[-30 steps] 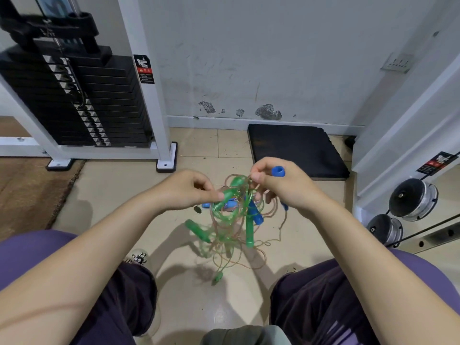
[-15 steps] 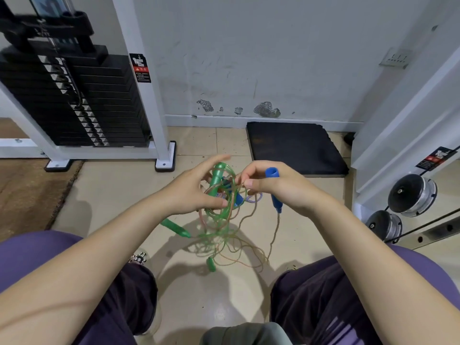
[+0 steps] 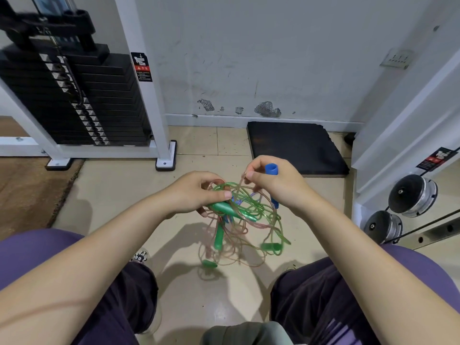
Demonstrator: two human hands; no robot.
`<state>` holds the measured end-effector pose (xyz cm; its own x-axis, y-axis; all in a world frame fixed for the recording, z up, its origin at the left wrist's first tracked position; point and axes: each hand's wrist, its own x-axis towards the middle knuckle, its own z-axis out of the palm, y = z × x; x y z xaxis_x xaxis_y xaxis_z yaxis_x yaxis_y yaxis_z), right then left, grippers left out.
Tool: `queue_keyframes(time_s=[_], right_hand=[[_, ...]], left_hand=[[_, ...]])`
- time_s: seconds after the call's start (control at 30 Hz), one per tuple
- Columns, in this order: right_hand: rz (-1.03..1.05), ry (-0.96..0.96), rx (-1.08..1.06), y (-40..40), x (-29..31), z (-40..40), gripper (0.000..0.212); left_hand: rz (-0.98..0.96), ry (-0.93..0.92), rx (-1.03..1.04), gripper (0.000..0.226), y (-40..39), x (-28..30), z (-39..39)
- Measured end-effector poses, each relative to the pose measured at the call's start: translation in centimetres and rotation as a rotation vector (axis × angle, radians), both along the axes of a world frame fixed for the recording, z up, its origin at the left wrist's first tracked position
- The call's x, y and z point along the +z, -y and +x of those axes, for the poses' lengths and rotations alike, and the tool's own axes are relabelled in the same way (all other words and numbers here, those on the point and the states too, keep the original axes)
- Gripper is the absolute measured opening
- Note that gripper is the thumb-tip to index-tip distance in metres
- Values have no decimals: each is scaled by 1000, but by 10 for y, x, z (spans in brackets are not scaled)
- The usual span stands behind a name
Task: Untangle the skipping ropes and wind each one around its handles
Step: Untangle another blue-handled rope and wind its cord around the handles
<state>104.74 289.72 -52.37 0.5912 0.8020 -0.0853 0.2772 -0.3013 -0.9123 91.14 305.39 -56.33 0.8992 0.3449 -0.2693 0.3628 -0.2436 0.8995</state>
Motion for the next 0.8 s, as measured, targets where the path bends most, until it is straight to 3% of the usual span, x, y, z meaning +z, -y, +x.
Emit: queue_keyframes(time_s=[0.13, 0.33, 0.43, 0.57, 0.7, 0.8], right_hand=[[-133, 100, -19, 2, 4, 5, 8], [-314, 242, 186, 3, -1, 2, 5], [-327, 234, 226, 3, -4, 1, 5], [-312, 154, 116, 4, -3, 4, 15], [-253, 149, 19, 5, 4, 9, 12], [-286, 139, 86, 7, 8, 11, 10]], left_hand=[[-88, -31, 157, 24, -12, 0, -1], [-167, 43, 294, 17, -14, -1, 2], [-228, 79, 296, 18, -11, 2, 4], [-288, 73, 299, 26, -12, 4, 3], [-252, -7, 192, 45, -15, 3, 0], [-288, -22, 76, 57, -14, 5, -2]])
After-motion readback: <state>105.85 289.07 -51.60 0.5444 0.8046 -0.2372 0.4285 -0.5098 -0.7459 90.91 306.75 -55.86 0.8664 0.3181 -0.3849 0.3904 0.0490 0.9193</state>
